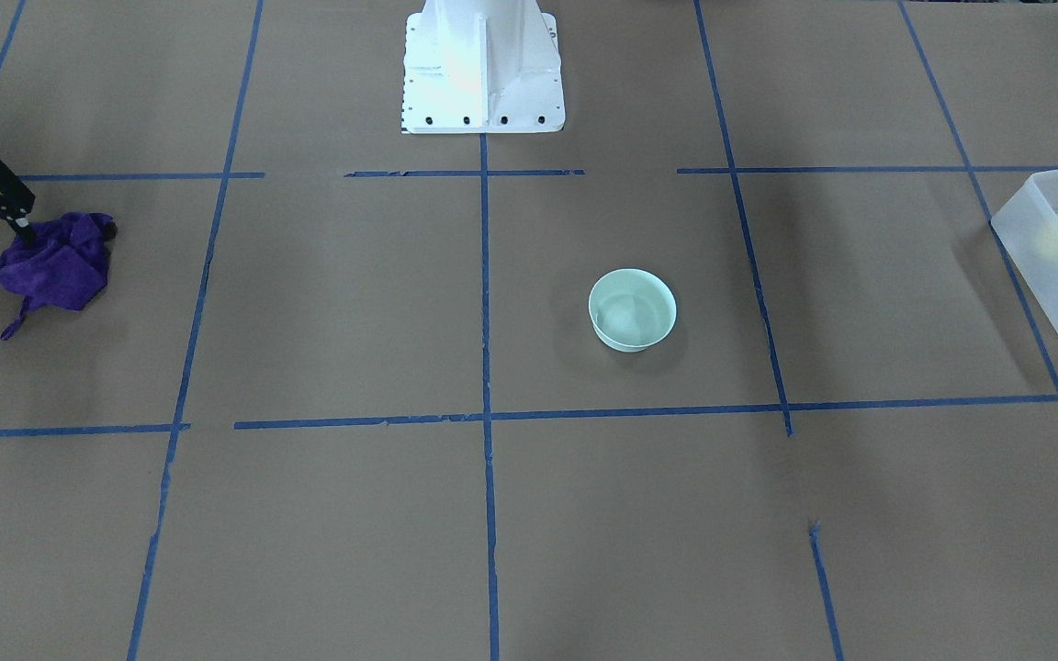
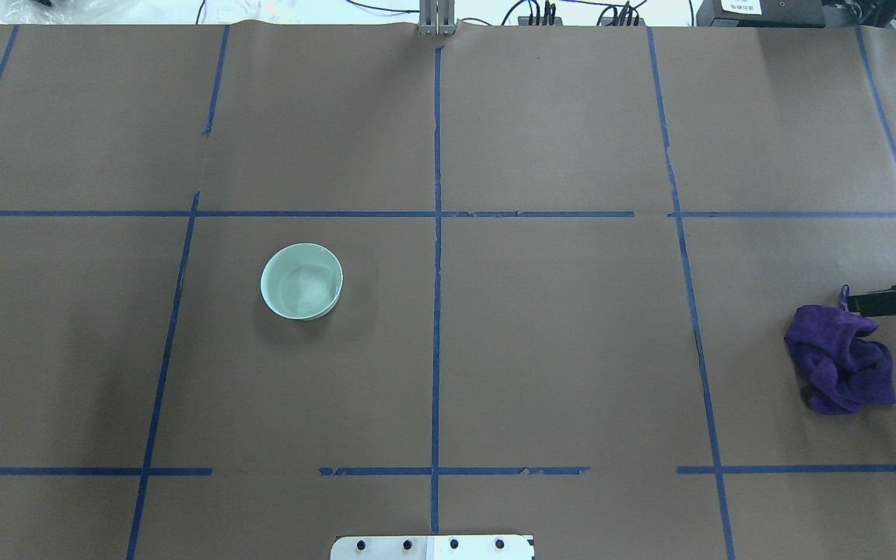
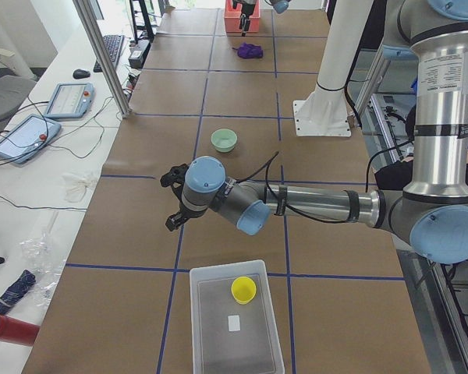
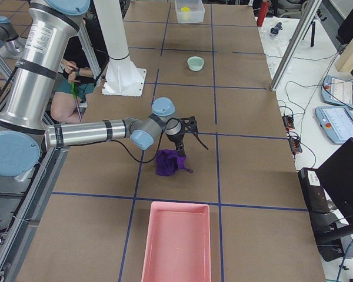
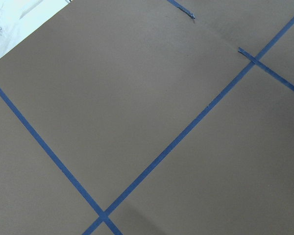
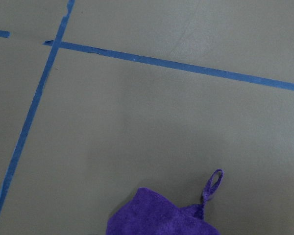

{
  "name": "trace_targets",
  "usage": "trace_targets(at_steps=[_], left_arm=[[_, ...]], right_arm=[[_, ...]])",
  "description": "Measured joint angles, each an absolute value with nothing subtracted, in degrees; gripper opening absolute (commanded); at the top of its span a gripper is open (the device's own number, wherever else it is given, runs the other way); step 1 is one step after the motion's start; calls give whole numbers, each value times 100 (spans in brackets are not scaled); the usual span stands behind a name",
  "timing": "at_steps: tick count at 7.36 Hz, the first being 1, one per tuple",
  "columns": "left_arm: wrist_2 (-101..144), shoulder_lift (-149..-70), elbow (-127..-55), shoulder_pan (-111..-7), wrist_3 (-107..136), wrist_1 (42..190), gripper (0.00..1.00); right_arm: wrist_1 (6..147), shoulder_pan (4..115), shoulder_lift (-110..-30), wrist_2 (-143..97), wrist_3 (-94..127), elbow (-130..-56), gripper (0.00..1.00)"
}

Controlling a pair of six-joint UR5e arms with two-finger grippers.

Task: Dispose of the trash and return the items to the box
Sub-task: 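Reach the right gripper down and grasp the purple cloth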

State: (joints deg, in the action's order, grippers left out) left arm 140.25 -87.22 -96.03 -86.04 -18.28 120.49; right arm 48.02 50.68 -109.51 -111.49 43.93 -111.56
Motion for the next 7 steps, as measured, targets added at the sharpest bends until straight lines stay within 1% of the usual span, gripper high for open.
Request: trace_targets(at_steps=[2,4,7], left_arm=[[14031,-8772,-9599,-8610,-1828,12048,100],[14035,-8779,-9598,-8613,-1828,12050,100],[14038,-8772,-9598,-8613,-1828,12057,100]], right_arm=[[4584,4268,-10954,-10389,4881,-10908,78],[4526,3842,-10942,-9951,4936,-10725,0],[4548,3691,-10969,-9680,4699,-10699,0]])
